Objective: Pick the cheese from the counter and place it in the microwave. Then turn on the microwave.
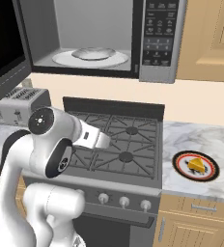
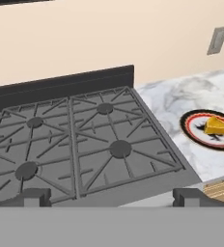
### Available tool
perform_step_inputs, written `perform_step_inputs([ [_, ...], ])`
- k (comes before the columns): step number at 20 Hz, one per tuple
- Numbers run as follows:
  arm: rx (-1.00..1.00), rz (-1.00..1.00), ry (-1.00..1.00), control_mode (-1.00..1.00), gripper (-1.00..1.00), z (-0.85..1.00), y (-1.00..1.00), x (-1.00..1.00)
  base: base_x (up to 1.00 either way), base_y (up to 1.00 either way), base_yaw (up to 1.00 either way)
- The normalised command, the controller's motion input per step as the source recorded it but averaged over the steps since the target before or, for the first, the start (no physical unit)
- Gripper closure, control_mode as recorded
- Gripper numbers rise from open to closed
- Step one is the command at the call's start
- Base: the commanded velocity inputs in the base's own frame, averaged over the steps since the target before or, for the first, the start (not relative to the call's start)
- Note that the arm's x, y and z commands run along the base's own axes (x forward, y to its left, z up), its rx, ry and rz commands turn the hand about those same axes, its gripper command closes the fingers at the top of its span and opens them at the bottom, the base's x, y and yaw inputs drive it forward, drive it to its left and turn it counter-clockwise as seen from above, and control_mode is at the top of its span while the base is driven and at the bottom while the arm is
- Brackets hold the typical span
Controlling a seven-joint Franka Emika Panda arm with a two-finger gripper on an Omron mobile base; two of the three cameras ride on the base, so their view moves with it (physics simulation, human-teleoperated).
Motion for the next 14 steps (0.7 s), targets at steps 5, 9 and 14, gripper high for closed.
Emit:
perform_step_inputs([
  [5,0.00,0.06,0.00,-1.00,-1.00,-0.28,-0.59,0.14,0.00,0.00,0.00],
  [9,0.00,0.07,0.00,-1.00,-1.00,-0.12,-0.61,0.13,0.00,0.00,0.00],
  [14,0.00,0.05,0.00,-1.00,-1.00,0.00,-0.54,0.11,0.00,0.00,0.00],
])
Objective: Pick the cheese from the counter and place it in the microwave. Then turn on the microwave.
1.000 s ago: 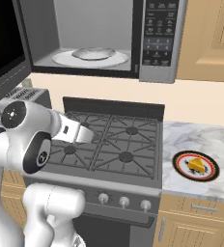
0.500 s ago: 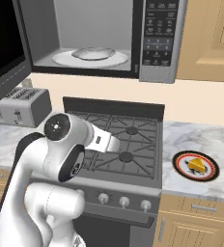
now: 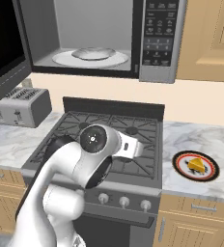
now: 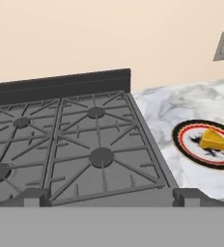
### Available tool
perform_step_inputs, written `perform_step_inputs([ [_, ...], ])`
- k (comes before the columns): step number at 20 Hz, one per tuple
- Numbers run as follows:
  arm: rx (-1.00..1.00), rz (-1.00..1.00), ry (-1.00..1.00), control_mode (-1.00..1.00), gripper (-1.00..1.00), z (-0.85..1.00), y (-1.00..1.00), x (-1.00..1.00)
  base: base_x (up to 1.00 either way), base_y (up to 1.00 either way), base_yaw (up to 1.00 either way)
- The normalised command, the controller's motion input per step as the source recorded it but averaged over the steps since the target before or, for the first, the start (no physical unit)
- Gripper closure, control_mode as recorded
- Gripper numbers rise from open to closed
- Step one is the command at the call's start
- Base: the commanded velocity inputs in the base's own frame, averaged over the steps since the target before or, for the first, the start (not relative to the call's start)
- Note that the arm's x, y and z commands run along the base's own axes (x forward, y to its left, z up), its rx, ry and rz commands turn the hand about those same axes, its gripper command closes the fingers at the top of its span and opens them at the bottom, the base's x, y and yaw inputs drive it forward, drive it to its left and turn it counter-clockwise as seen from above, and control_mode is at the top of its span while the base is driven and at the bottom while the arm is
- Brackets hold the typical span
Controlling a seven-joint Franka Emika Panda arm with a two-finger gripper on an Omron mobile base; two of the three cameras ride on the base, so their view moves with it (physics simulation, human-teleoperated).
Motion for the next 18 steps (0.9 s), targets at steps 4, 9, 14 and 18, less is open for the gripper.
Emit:
perform_step_inputs([
  [4,0.00,0.11,0.00,-1.00,-1.00,-0.05,-0.42,0.07,0.00,0.00,0.00],
  [9,0.00,0.11,0.00,-1.00,-1.00,-0.12,-0.38,0.00,0.00,0.00,0.00],
  [14,0.00,0.10,0.02,-1.00,-1.00,-0.06,-0.42,0.00,0.00,0.00,0.00],
  [18,0.01,0.04,0.07,-1.00,-1.00,0.00,-0.30,0.15,0.00,0.00,0.00],
])
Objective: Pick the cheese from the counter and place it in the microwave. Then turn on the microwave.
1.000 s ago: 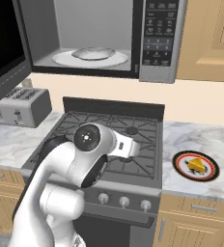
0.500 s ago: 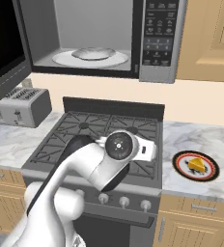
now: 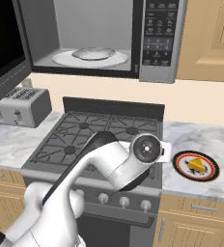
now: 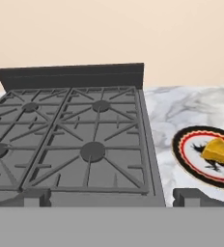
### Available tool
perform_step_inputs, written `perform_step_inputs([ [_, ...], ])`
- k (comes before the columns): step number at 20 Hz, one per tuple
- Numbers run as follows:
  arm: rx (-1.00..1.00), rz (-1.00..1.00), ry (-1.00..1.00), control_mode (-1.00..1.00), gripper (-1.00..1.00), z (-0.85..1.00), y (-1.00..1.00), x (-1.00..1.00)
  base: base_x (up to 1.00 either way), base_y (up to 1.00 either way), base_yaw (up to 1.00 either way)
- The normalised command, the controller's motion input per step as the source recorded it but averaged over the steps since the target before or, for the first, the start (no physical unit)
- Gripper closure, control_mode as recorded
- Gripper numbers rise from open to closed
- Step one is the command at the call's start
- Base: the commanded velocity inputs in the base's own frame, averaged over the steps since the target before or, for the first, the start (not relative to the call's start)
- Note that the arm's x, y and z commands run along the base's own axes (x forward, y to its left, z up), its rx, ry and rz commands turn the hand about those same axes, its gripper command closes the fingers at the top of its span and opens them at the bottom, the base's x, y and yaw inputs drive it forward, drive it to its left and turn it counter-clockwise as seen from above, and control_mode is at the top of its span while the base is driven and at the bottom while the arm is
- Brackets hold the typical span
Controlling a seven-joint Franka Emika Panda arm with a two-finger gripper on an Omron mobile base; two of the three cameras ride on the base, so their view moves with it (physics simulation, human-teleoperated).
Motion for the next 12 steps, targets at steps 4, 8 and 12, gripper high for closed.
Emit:
perform_step_inputs([
  [4,0.00,0.02,0.10,-1.00,-1.00,-0.02,-0.23,0.23,0.00,0.00,0.00],
  [8,0.00,0.03,0.10,-1.00,-1.00,-0.10,-0.25,0.19,0.00,0.00,0.00],
  [12,0.00,0.08,0.03,-1.00,-1.00,-0.23,-0.34,0.03,0.00,0.00,0.00],
])
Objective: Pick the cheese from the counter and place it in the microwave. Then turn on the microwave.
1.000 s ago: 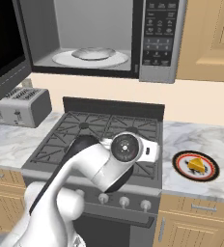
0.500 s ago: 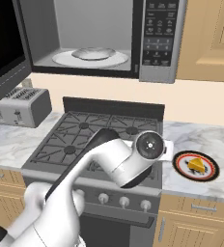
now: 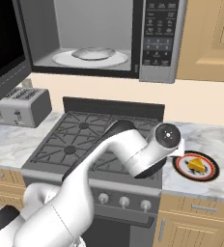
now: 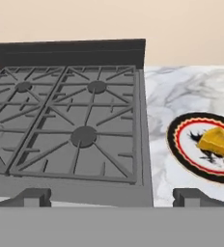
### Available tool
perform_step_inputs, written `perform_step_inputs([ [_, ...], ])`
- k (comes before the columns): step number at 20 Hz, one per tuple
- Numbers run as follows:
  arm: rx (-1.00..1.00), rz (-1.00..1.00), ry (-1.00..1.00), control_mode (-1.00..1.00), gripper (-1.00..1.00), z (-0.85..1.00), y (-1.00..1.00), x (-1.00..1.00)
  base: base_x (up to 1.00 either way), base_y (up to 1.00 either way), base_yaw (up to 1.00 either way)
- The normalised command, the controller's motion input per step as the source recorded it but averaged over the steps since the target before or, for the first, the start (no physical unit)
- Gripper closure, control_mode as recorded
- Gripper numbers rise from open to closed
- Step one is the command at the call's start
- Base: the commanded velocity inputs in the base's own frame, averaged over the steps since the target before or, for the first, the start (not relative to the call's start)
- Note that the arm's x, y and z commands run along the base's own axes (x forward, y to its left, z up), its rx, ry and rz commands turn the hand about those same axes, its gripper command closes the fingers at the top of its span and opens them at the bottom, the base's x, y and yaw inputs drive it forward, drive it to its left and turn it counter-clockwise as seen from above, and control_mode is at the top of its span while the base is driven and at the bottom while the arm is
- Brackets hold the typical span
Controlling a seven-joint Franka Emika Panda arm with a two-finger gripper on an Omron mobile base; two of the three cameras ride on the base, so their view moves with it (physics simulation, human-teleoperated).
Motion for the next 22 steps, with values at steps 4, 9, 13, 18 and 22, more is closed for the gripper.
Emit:
perform_step_inputs([
  [4,0.00,0.18,0.00,-1.00,-1.00,-0.30,-0.49,0.00,0.00,0.00,0.00],
  [9,0.00,0.18,0.03,-1.00,-1.00,-0.23,-0.43,0.08,0.00,0.00,0.00],
  [13,0.00,0.18,0.05,-1.00,-1.00,-0.20,-0.42,0.19,0.00,0.00,0.00],
  [18,0.00,0.21,0.05,-1.00,-1.00,-0.25,-0.37,0.11,0.00,0.00,0.00],
  [22,0.00,0.24,0.02,-1.00,-1.00,-0.24,-0.28,0.00,0.00,0.00,0.00],
])
